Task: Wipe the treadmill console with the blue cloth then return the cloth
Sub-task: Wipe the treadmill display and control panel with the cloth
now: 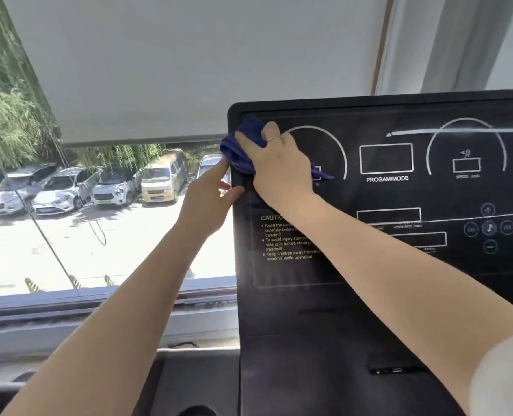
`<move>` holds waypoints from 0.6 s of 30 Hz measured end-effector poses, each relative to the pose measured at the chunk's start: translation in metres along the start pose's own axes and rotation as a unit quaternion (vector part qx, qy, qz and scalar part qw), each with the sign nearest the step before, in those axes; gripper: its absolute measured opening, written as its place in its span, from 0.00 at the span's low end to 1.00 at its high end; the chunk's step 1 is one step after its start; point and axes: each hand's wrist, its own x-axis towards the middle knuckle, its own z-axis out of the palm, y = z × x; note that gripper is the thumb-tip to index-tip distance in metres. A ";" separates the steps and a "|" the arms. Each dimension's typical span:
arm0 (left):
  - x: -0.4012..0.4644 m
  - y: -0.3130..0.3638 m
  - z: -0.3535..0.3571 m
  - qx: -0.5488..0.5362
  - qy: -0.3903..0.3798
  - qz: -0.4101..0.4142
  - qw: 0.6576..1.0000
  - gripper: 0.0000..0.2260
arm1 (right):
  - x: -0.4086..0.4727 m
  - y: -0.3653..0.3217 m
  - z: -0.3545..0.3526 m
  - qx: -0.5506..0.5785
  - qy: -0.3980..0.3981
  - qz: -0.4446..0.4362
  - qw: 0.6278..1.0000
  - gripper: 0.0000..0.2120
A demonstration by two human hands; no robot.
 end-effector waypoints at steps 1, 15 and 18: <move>0.000 0.000 0.000 0.004 0.000 0.001 1.000 0.27 | 0.002 0.007 -0.001 -0.009 -0.008 -0.021 1.000 0.31; -0.010 0.003 0.010 -0.125 0.005 -0.060 0.990 0.20 | 0.007 0.018 -0.009 -0.034 -0.045 -0.126 0.990 0.33; -0.010 0.002 0.011 -0.157 -0.015 -0.076 0.984 0.25 | 0.012 0.059 -0.021 0.015 -0.004 0.033 0.999 0.31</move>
